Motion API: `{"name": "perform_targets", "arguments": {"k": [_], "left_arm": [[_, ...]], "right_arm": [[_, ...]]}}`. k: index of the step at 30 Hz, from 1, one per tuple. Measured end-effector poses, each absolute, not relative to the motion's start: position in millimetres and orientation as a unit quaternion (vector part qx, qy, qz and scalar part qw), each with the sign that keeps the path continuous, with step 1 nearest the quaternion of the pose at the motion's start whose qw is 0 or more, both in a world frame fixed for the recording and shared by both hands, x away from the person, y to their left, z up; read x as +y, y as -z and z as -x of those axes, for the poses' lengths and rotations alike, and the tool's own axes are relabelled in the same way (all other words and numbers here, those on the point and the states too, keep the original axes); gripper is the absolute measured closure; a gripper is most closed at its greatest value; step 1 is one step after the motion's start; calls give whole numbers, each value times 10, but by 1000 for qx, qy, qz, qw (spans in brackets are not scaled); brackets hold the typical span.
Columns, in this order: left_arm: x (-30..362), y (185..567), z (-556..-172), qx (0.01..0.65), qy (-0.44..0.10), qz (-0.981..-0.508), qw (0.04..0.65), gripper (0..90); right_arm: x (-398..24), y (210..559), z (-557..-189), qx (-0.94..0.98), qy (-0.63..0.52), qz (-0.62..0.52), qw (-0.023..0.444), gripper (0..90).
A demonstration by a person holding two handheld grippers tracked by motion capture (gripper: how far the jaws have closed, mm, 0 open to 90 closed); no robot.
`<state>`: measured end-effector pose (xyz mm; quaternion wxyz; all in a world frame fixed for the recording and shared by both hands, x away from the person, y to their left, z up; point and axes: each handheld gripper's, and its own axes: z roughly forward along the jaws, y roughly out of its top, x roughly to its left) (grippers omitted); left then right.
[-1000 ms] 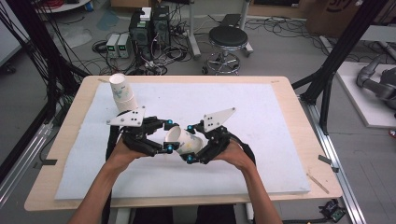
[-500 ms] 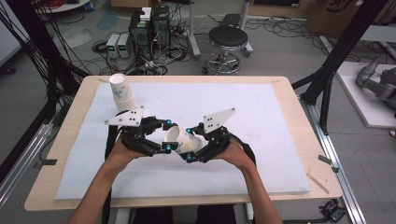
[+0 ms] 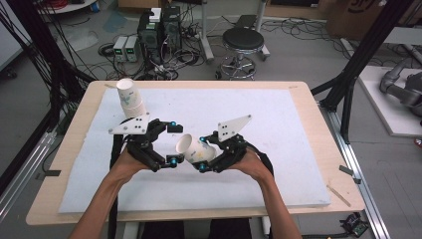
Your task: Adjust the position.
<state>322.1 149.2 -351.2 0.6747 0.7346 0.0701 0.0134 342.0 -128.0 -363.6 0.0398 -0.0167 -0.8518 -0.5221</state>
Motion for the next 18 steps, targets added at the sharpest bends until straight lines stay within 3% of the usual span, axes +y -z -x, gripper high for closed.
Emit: {"name": "perform_targets", "arguments": {"k": [7,18], "left_arm": [[1551,3502,-3212,92,-16,-756,648,67],[1582,3410,-3241,112,-18,-839,533,67]], "right_arm": [[-1297,3630,-3406,-856,514,25,41,323],[-1306,3553,-3382,-888,456,51,38,325]]}}
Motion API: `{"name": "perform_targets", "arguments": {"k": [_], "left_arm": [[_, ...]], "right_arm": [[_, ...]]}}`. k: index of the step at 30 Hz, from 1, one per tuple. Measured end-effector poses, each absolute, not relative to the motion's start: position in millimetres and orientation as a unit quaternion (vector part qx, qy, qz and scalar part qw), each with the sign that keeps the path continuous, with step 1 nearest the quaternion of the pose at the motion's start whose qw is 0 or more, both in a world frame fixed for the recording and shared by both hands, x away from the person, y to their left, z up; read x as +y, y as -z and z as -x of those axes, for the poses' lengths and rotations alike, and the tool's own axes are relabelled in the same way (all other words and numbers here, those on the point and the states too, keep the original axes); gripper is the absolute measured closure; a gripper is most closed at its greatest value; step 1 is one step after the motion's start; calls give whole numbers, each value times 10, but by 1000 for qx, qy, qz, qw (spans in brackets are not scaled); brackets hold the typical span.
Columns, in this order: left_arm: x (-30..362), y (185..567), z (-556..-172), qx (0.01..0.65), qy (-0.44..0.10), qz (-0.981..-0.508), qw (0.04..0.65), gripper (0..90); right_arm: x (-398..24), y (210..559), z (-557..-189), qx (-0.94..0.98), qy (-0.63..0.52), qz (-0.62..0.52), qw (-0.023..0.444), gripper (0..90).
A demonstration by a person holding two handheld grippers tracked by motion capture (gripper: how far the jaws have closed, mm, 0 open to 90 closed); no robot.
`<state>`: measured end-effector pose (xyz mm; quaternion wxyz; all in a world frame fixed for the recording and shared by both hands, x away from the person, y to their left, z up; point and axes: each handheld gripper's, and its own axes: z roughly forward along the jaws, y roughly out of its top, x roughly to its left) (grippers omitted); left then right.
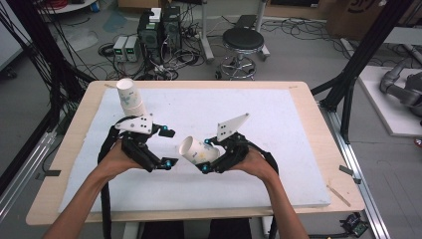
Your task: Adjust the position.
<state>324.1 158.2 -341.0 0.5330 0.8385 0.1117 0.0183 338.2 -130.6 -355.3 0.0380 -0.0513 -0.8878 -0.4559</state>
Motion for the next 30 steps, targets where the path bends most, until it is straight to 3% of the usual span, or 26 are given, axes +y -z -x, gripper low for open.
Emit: {"name": "perform_targets", "arguments": {"k": [15,30], "left_arm": [[1419,3332,-3294,86,-3,-922,377,67],[1233,3353,-3325,75,5,-928,364,67]], "right_arm": [[-1124,3287,-3405,-957,287,40,14,326],[-959,3192,-3416,-975,219,25,10,327]]}}
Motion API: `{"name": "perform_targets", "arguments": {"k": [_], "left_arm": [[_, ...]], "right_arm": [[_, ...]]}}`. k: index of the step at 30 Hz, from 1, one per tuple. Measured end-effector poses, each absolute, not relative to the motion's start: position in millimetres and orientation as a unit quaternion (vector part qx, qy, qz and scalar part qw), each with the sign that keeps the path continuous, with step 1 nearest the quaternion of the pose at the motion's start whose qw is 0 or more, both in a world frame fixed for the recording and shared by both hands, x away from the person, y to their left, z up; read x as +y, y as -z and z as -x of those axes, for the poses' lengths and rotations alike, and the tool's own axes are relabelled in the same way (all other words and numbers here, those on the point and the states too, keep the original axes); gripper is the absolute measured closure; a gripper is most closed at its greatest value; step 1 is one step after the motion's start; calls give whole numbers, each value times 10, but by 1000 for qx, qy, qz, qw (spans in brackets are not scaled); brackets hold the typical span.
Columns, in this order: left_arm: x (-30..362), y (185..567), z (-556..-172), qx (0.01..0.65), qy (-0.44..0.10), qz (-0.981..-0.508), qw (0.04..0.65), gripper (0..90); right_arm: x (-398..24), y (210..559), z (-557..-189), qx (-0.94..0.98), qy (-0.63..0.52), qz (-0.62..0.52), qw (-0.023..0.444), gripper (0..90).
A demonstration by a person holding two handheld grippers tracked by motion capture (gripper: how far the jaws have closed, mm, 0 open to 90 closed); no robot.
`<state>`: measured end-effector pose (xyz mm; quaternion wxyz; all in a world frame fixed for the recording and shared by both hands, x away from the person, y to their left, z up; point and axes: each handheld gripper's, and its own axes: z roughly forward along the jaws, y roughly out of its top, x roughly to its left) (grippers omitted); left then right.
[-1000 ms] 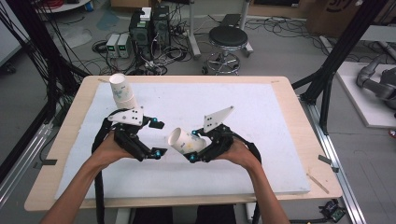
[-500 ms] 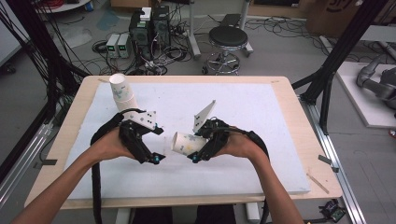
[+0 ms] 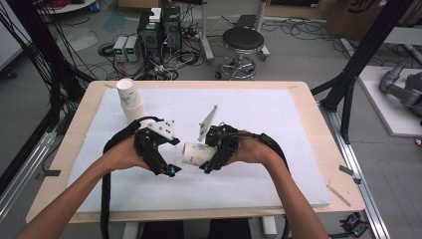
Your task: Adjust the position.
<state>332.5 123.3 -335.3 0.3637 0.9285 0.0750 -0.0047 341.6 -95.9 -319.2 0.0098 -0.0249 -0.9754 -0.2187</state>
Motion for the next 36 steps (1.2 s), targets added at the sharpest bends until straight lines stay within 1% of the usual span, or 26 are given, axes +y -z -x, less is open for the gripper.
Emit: {"name": "perform_targets", "arguments": {"k": [2,4,7,14,20,21,22,23,26,28,29,31,36], "left_arm": [[1192,3358,-3332,73,7,-928,365,68],[1150,3369,-3330,73,15,-926,371,94],[1107,3377,-3333,66,13,-927,369,106],[1068,3381,-3349,60,13,-929,364,117],[1058,3383,-3342,59,19,-929,365,156],[1056,3383,-3341,56,18,-929,365,174],[1052,3385,-3341,53,18,-929,366,174],[1041,3388,-3342,52,20,-929,366,200],[1034,3393,-3348,51,20,-930,365,241],[1034,3398,-3352,52,23,-929,367,292],[1036,3399,-3355,51,24,-928,368,292],[1038,3394,-3361,50,28,-926,372,336],[1041,3396,-3367,47,23,-927,371,362]], "right_arm": [[-945,3208,-3418,-976,214,24,12,327],[-934,3218,-3421,-977,213,21,11,327],[-926,3220,-3417,-977,214,22,12,327],[-911,3230,-3413,-977,213,20,12,327],[-905,3235,-3412,-977,212,19,12,327],[-902,3233,-3410,-977,212,18,10,327],[-902,3233,-3410,-977,212,18,10,327],[-899,3238,-3410,-977,212,19,11,327],[-895,3242,-3409,-977,211,18,12,327],[-894,3243,-3408,-978,209,20,13,327],[-893,3242,-3408,-978,208,20,12,327],[-889,3245,-3412,-978,209,16,11,327],[-880,3255,-3409,-978,207,17,13,331]]}}
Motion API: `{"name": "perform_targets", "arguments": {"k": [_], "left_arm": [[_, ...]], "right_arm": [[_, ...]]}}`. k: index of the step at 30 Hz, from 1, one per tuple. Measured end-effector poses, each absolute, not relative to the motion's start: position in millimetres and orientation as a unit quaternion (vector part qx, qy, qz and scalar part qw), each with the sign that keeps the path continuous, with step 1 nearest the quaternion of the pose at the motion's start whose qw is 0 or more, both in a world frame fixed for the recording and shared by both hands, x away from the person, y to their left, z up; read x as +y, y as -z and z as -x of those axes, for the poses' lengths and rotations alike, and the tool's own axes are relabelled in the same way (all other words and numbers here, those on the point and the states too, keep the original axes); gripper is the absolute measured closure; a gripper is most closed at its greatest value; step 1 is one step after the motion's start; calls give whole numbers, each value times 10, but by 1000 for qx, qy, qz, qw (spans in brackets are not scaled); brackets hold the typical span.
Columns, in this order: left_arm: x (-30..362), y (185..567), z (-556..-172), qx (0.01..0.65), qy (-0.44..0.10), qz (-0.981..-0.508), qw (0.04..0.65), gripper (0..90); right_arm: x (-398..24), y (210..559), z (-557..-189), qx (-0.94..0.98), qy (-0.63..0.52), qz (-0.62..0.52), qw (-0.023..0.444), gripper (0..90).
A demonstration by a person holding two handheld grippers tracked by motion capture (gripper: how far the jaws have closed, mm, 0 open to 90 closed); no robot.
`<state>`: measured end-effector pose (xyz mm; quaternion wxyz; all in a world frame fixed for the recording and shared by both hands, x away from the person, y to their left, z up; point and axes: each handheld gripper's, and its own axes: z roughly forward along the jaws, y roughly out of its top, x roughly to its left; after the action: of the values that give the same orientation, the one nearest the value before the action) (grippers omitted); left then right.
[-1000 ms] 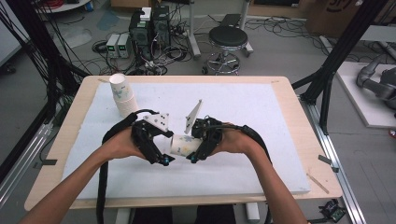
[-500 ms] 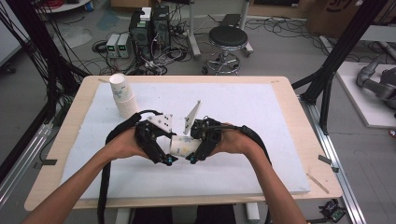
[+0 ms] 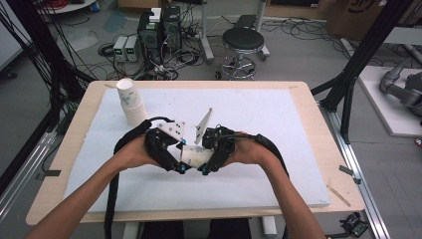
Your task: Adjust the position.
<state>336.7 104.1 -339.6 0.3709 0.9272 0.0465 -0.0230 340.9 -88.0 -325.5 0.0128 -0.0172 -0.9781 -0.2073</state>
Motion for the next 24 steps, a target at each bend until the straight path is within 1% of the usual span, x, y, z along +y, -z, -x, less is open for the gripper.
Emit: {"name": "perform_targets", "arguments": {"k": [4,5,6,7,8,9,11,22,24], "left_arm": [[1047,3392,-3365,41,20,-928,369,370],[1047,3393,-3363,42,21,-928,371,370],[1048,3388,-3362,42,21,-928,369,370],[1049,3387,-3357,41,19,-929,368,370],[1052,3386,-3354,41,19,-929,368,370],[1054,3385,-3352,42,19,-928,368,370],[1061,3384,-3350,43,16,-928,370,370],[1082,3382,-3353,41,14,-929,368,369],[1109,3404,-3325,45,24,-920,388,369]], "right_arm": [[-879,3258,-3415,-978,207,14,12,336],[-878,3260,-3416,-978,207,13,14,317],[-878,3260,-3416,-978,207,13,14,317],[-881,3267,-3418,-977,212,13,16,249],[-881,3267,-3418,-977,212,13,16,249],[-885,3271,-3415,-976,216,15,16,196],[-895,3276,-3416,-974,228,13,11,145],[-923,3226,-3414,-969,248,15,4,137],[-934,3212,-3409,-966,257,14,4,137]]}}
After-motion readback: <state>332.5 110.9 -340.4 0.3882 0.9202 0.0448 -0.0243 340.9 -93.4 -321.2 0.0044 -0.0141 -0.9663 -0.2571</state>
